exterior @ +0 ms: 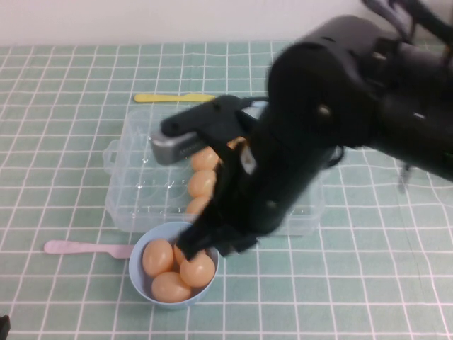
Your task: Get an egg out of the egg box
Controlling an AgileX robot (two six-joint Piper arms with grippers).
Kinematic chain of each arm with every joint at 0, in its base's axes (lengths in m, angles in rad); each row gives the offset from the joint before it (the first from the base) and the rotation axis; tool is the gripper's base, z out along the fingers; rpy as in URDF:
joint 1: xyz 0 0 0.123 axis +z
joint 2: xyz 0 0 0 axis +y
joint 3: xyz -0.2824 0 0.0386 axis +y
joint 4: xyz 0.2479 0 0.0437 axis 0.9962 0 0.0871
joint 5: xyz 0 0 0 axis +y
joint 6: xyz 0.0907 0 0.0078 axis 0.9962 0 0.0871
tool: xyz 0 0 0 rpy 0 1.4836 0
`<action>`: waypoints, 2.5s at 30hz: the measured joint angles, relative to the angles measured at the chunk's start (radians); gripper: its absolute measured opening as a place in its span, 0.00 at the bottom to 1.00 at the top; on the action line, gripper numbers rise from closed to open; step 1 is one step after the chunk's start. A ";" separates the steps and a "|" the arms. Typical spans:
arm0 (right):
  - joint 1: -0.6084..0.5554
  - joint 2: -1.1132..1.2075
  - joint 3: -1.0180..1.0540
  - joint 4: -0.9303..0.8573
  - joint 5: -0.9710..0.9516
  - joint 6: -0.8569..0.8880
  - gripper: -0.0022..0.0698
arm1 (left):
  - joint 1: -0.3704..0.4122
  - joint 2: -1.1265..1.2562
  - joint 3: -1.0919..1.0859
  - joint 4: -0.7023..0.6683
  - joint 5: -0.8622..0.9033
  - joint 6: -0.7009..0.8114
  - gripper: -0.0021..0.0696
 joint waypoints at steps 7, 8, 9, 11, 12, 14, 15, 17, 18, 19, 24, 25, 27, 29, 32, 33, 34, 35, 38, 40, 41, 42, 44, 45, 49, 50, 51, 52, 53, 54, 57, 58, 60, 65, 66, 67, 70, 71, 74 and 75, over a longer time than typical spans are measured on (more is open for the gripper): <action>0.004 -0.278 0.319 -0.025 -0.082 -0.004 0.01 | 0.000 0.000 0.000 0.000 0.000 0.000 0.03; 0.004 -0.322 0.358 -0.027 -0.085 -0.004 0.01 | 0.000 0.000 0.000 0.000 0.000 0.000 0.03; 0.004 -0.361 0.387 -0.027 -0.086 -0.004 0.01 | 0.000 0.000 0.000 0.000 0.000 0.000 0.03; 0.004 -0.433 0.450 -0.027 -0.086 -0.016 0.01 | 0.000 0.000 0.000 0.000 0.000 0.000 0.03; 0.004 -0.458 0.473 -0.027 -0.084 -0.023 0.01 | 0.000 0.000 0.000 0.000 0.000 0.000 0.03; 0.004 -0.513 0.530 -0.025 -0.071 -0.054 0.01 | 0.000 0.000 0.000 0.000 0.000 0.000 0.03; 0.004 -0.532 0.549 -0.023 -0.061 -0.061 0.01 | 0.000 0.000 0.000 0.000 0.000 0.000 0.03; 0.004 -0.571 0.591 -0.006 -0.035 -0.069 0.01 | 0.000 0.000 0.000 0.000 0.000 0.000 0.03; 0.004 -0.583 0.605 0.006 -0.014 -0.072 0.01 | 0.000 0.000 0.000 0.000 0.000 0.000 0.03; 0.004 -0.592 0.612 0.017 0.003 -0.074 0.01 | 0.000 0.000 0.000 0.000 0.000 0.000 0.03; 0.004 -0.599 0.619 0.038 0.028 -0.076 0.01 | 0.000 0.000 0.000 0.000 0.000 0.000 0.03; 0.004 -0.599 0.619 0.038 0.028 -0.076 0.01 | 0.000 0.000 0.000 0.000 0.000 0.000 0.03; 0.004 -0.599 0.619 0.039 0.028 -0.080 0.01 | 0.000 0.000 0.000 0.000 0.000 0.000 0.03; 0.004 -0.599 0.619 0.035 0.028 -0.081 0.01 | 0.000 0.000 0.000 0.000 0.000 0.000 0.03; -0.001 -0.608 0.646 -0.006 -0.015 -0.098 0.01 | 0.000 0.000 0.000 0.000 0.000 0.000 0.03; -0.013 -0.619 0.666 -0.017 -0.058 -0.123 0.01 | 0.000 0.000 0.000 0.000 0.000 0.000 0.03; -0.028 -0.631 0.694 -0.021 -0.110 -0.155 0.01 | 0.000 0.000 0.000 0.000 0.000 0.000 0.03; -0.054 -0.651 0.727 -0.025 -0.164 -0.199 0.01 | 0.000 0.000 0.000 0.000 0.000 0.000 0.03; -0.160 -0.733 0.846 -0.005 -0.310 -0.297 0.01 | 0.000 0.000 0.000 0.000 0.000 0.000 0.03; -0.249 -0.812 0.931 0.027 -0.387 -0.325 0.01 | 0.000 0.000 0.000 0.000 0.000 0.000 0.03; -0.304 -0.848 0.977 0.040 -0.416 -0.330 0.01 | 0.000 0.000 0.000 0.000 0.000 0.000 0.03; -0.362 -0.897 1.018 0.054 -0.447 -0.332 0.01 | 0.000 0.000 0.000 0.000 0.000 0.000 0.03; -0.478 -1.007 1.090 0.086 -0.477 -0.335 0.01 | 0.000 0.000 0.000 0.000 0.000 0.000 0.03; -0.522 -1.055 1.116 0.097 -0.482 -0.337 0.01 | 0.000 0.000 0.000 0.000 0.000 0.000 0.03; -0.687 -1.312 1.233 0.110 -0.549 -0.339 0.01 | 0.000 0.000 0.000 0.000 0.000 0.000 0.03; -0.717 -1.373 1.266 0.112 -0.596 -0.341 0.01 | 0.000 0.000 0.000 0.000 0.000 0.000 0.03; -0.744 -1.433 1.301 0.114 -0.649 -0.341 0.01 | 0.000 0.000 0.000 0.000 0.000 0.000 0.03; -0.767 -1.478 1.328 0.114 -0.691 -0.341 0.01 | 0.000 0.000 0.000 0.000 0.000 0.000 0.03; -0.787 -1.532 1.361 0.114 -0.742 -0.343 0.01 | 0.000 0.000 0.000 0.000 0.000 0.000 0.03; -0.798 -1.562 1.380 0.114 -0.769 -0.342 0.01 | 0.000 0.000 0.000 0.000 0.000 0.000 0.03; -0.828 -1.684 1.475 0.110 -0.882 -0.342 0.01 | 0.000 0.000 0.000 0.000 0.000 0.000 0.03; -0.831 -1.701 1.499 0.110 -0.908 -0.342 0.01 | 0.000 0.000 0.000 0.000 0.000 0.000 0.03; -0.832 -1.710 1.538 0.109 -0.946 -0.342 0.01 | 0.000 0.000 0.000 0.000 0.000 0.000 0.03; -0.832 -1.710 1.608 0.113 -0.997 -0.342 0.01 | 0.000 0.000 0.000 0.000 0.000 0.000 0.03; -0.832 -1.710 1.616 0.115 -1.002 -0.342 0.01 | 0.000 0.000 0.000 0.000 0.000 0.000 0.03; -0.832 -1.710 1.619 0.115 -1.001 -0.342 0.01 | 0.000 0.000 0.000 0.000 0.000 0.000 0.03; -0.832 -1.710 1.623 0.087 -1.004 -0.342 0.01 | 0.000 0.000 0.000 0.000 0.000 0.000 0.03; -0.832 -1.710 1.623 0.067 -1.004 -0.342 0.01 | 0.000 0.000 0.000 0.000 0.000 0.000 0.03; -0.832 -1.710 1.623 0.030 -0.998 -0.343 0.01 | 0.000 0.000 0.000 0.000 0.000 0.000 0.03; -0.832 -1.710 1.623 0.024 -0.988 -0.343 0.01 | 0.000 0.000 0.000 0.000 0.000 0.000 0.03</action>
